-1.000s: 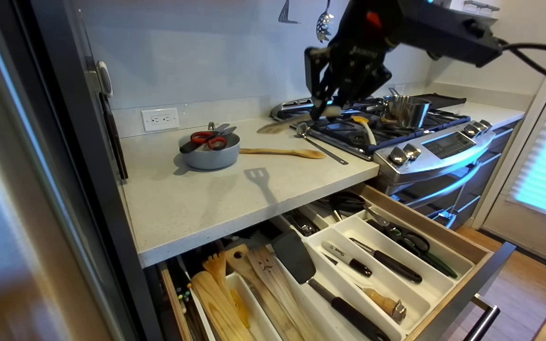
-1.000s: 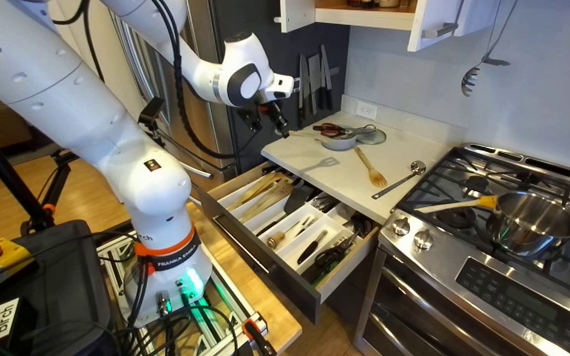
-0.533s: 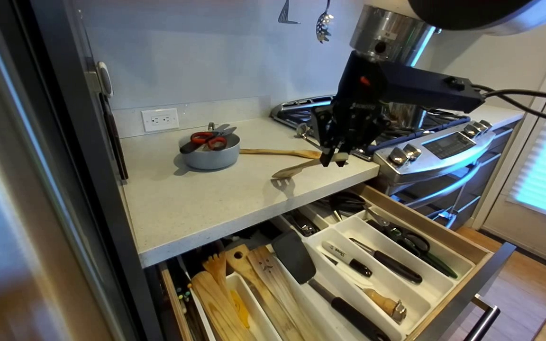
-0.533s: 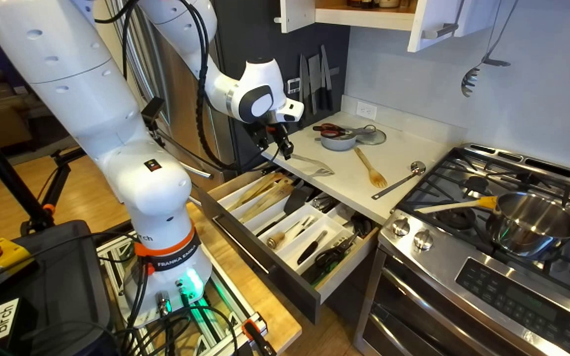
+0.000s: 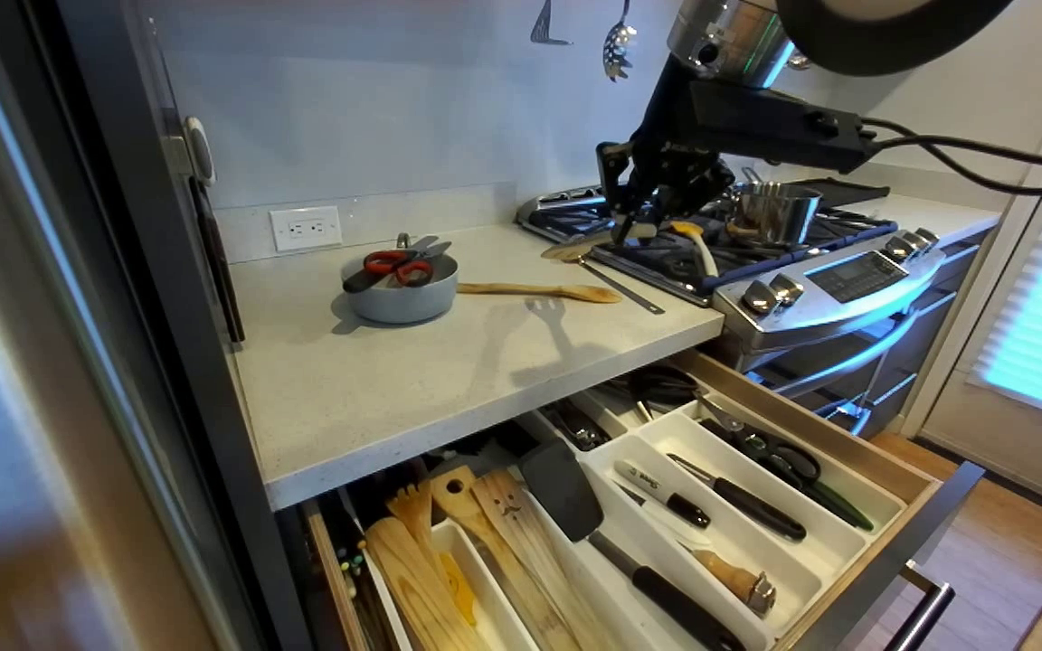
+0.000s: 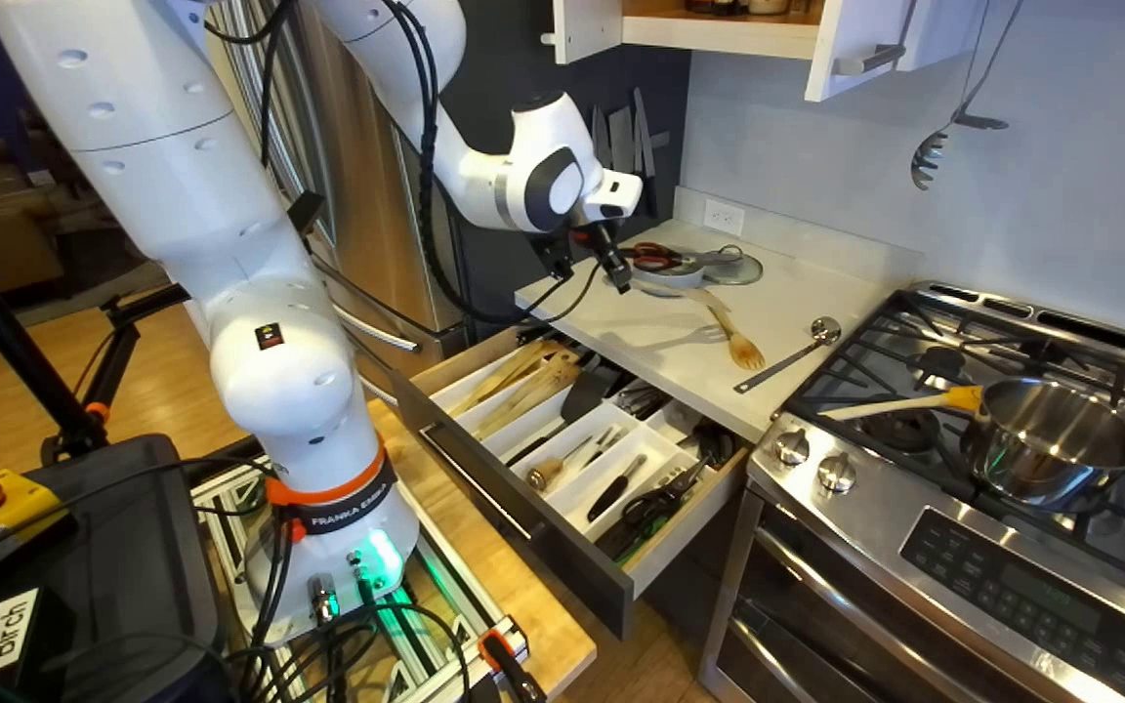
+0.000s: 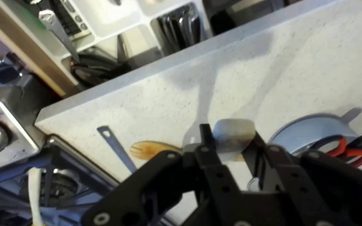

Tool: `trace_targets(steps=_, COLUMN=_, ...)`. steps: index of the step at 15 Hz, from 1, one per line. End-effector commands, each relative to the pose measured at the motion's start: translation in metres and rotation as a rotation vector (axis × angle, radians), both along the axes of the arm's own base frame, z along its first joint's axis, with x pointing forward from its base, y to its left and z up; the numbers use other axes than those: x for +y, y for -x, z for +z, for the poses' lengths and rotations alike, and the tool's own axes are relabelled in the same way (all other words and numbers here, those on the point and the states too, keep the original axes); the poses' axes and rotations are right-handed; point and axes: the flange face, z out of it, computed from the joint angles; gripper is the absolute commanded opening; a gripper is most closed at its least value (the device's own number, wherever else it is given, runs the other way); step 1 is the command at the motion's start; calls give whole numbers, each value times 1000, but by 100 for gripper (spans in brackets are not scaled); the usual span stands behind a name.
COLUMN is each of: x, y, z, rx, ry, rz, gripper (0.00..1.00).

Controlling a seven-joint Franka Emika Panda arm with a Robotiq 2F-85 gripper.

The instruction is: Move the wooden spoon from the top cupboard to the countertop

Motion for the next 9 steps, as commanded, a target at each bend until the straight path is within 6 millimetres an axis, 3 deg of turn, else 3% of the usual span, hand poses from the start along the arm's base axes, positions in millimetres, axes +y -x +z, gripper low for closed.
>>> trace_targets(steps=1, x=-43, y=-53, z=28, rx=-74, ry=83, rz=-59, gripper=7)
trace_targets(steps=2, x=-45, y=-70, z=39, rx=-96, ry=122, rz=-45, gripper=7)
trace_targets(steps=4, x=-30, y=-95, z=44, rx=-114, ry=180, rz=-9, gripper=7)
trace_targets(steps=6, x=-5, y=-113, z=29, rx=-109, ry=225, rz=28, gripper=7)
trace_targets(steps=9, x=26, y=-132, z=-13, rx=-47, ry=250, rz=50, gripper=7)
